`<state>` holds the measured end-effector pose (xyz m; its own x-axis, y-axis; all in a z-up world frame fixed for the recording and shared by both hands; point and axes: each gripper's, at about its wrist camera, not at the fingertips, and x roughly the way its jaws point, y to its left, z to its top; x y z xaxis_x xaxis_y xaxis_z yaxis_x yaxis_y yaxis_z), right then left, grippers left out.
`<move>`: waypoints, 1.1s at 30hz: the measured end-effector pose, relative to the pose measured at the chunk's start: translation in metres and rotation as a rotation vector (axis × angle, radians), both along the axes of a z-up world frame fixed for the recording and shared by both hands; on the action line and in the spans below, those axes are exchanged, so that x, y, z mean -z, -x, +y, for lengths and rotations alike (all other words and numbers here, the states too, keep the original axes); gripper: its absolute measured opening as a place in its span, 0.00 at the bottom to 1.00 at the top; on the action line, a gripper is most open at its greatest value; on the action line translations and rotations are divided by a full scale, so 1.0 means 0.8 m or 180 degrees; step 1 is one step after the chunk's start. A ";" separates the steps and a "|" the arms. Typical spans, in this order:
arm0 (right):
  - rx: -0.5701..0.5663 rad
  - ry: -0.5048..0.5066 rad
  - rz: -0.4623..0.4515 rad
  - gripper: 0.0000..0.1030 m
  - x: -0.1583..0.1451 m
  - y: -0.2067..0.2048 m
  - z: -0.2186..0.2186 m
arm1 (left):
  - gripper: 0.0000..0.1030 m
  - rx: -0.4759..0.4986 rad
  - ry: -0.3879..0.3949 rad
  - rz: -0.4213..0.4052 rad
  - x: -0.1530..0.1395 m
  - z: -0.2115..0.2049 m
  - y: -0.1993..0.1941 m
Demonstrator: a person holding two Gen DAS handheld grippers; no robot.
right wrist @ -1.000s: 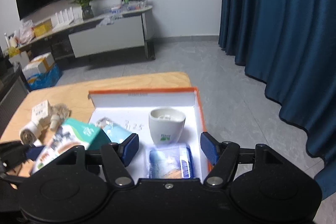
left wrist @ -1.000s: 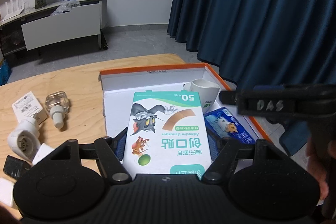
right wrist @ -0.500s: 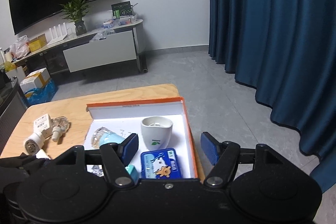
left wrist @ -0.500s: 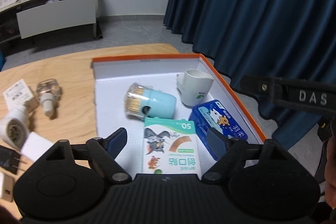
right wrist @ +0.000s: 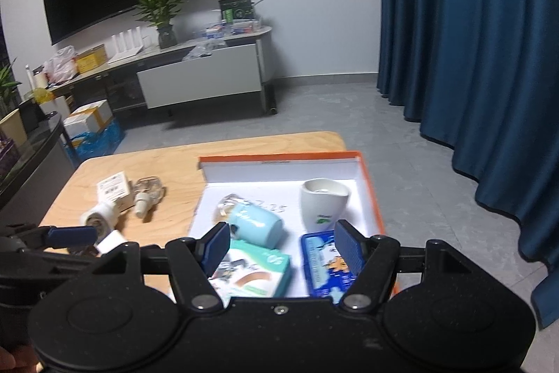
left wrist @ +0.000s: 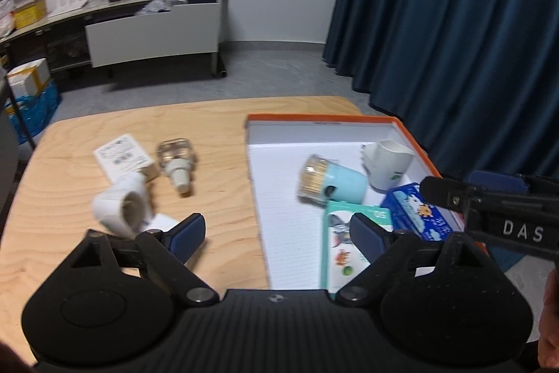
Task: Organize rigid objects
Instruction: 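Lower both boxes into the orange-rimmed box and open both grippers, then move both grippers back over the white chargers on the table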
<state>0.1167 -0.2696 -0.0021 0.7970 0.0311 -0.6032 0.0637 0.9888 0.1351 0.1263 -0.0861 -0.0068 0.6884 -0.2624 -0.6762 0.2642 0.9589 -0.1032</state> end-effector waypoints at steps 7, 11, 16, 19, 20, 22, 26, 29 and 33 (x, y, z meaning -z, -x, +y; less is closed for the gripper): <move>-0.0166 -0.0015 0.0023 0.77 0.000 0.000 0.033 | 0.90 -0.0169 -0.0005 -0.0033 -0.005 0.032 0.008; -0.0254 -0.0039 0.0049 0.77 0.003 -0.001 0.050 | 0.90 -0.0256 -0.0003 -0.0025 -0.002 0.051 0.012; -0.0386 -0.0049 0.0084 0.77 0.006 -0.002 0.075 | 0.90 -0.0388 0.0004 -0.0025 0.001 0.079 0.018; -0.0473 -0.0062 0.0105 0.77 0.009 -0.004 0.092 | 0.90 -0.0480 0.0015 -0.0012 0.003 0.096 0.021; -0.0501 -0.0068 0.0116 0.77 0.010 -0.004 0.097 | 0.90 -0.0507 0.0028 -0.0010 0.004 0.101 0.023; -0.0557 -0.0071 0.0130 0.77 0.012 -0.005 0.108 | 0.90 -0.0549 0.0033 -0.0009 0.005 0.110 0.025; -0.0662 -0.0076 0.0146 0.77 0.014 -0.006 0.127 | 0.90 -0.0617 0.0008 -0.0014 0.008 0.126 0.031; -0.0724 -0.0073 0.0166 0.77 0.017 -0.008 0.139 | 0.90 -0.0672 0.0010 -0.0009 0.009 0.136 0.031; -0.0799 -0.0063 0.0189 0.77 0.019 -0.011 0.153 | 0.90 -0.0732 0.0017 0.0000 0.011 0.148 0.031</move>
